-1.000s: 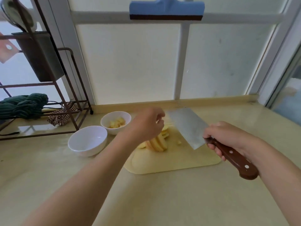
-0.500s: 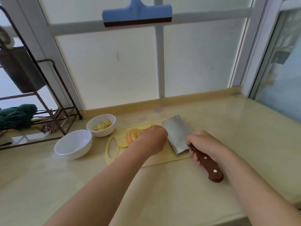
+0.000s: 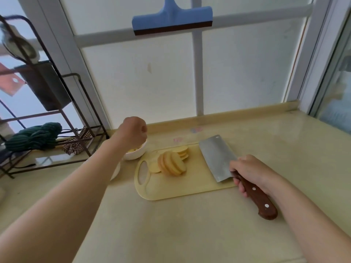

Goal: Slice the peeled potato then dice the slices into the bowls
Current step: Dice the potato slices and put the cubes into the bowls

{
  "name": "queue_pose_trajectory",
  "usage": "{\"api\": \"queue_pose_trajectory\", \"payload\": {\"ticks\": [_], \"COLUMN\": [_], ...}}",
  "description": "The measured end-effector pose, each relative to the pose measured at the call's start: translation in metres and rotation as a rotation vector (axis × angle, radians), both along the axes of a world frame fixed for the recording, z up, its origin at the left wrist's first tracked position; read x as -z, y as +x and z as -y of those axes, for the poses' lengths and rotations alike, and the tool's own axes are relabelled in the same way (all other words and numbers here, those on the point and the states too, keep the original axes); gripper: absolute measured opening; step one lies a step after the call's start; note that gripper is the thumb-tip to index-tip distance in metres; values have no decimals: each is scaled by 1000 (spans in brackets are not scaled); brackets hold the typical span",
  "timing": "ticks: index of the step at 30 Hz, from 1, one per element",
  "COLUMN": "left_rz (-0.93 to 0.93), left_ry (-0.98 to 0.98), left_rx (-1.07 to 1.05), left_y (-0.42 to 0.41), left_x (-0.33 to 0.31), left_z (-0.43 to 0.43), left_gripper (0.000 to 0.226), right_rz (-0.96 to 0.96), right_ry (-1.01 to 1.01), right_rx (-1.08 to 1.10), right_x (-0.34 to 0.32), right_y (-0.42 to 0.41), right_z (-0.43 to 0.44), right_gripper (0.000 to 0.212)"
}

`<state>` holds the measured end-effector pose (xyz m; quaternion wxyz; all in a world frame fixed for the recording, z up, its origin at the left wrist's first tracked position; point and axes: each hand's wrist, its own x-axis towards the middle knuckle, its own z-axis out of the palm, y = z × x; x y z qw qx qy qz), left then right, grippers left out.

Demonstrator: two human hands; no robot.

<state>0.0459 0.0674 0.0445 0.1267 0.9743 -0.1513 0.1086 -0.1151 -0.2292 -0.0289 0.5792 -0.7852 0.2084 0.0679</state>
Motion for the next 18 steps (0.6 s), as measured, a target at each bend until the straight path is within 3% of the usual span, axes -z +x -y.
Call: {"api": "queue_pose_trajectory", "payload": {"ticks": [7,18], "left_rz": [-60,-113], "left_ry": [-18,118], "left_rx": [-50,289], "left_y": [1,-51], "left_x": [5,5], "left_z": [-20,60], "left_gripper": [19,35], "right_rz": [-12,-3], "right_ry": [-6,-8], "right_rx": [8,22], "right_x": [2,1], "right_y": [2,0], "right_z": [0,-4], "right_gripper": [7,7]}}
